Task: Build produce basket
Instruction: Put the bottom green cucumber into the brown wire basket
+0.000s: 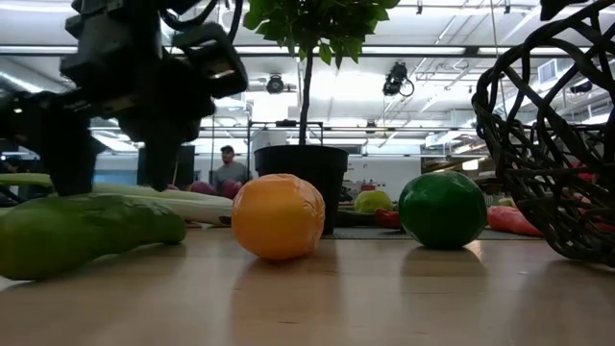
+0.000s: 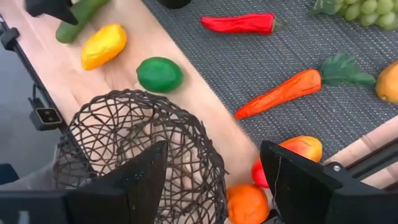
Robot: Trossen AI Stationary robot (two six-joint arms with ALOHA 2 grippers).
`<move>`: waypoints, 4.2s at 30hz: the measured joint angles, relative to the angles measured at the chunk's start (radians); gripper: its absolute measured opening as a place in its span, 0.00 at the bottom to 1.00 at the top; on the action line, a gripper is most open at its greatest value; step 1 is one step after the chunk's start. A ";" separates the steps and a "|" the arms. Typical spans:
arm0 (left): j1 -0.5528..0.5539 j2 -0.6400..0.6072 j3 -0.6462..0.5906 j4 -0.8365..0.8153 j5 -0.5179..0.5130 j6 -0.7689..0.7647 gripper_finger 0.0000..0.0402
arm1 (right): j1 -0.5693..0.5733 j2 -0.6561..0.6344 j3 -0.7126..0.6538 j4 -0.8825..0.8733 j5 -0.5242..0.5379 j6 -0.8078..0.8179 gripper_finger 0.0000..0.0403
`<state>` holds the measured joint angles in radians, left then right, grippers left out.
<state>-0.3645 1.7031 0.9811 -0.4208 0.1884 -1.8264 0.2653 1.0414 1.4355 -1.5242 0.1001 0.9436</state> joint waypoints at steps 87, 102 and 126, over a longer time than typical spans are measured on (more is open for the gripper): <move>0.126 -0.008 0.521 0.508 -0.015 0.688 0.42 | 0.113 0.281 0.000 0.998 -0.006 0.202 0.39; 0.171 -0.009 0.521 0.471 0.452 0.729 0.53 | 0.117 0.264 0.000 0.810 -0.165 0.131 0.18; 0.147 -0.009 0.521 -0.201 0.328 0.891 0.51 | 0.368 0.273 -0.001 0.186 -0.153 0.324 0.34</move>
<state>-0.2179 1.6943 1.5017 -0.6216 0.5164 -0.9358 0.6331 1.3148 1.4349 -1.3384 -0.0532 1.2674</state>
